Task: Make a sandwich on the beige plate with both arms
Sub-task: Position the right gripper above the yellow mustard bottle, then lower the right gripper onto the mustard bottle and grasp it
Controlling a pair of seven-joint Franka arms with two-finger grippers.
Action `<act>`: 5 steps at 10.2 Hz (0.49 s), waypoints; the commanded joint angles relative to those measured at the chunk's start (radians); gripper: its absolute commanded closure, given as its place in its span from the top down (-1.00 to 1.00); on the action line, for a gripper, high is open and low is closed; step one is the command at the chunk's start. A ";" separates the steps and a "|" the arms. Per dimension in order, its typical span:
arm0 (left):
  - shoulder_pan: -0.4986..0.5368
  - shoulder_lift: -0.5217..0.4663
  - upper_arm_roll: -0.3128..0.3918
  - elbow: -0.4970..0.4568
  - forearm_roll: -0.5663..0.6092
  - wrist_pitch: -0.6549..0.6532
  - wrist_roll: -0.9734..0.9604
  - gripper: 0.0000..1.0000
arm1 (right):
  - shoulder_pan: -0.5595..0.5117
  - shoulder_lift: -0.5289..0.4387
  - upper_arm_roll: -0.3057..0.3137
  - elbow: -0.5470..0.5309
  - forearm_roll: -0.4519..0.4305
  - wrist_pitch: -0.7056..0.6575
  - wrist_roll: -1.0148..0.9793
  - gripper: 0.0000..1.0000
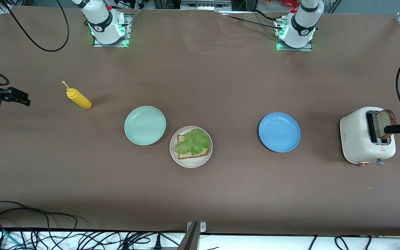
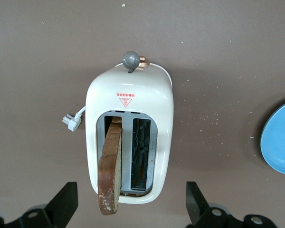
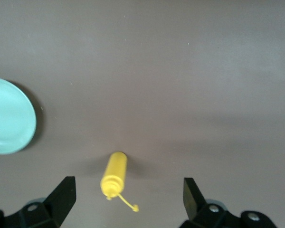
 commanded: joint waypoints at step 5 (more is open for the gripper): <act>0.007 -0.013 -0.003 -0.014 -0.023 0.009 0.019 1.00 | -0.006 -0.013 -0.286 -0.266 0.420 0.001 -1.006 1.00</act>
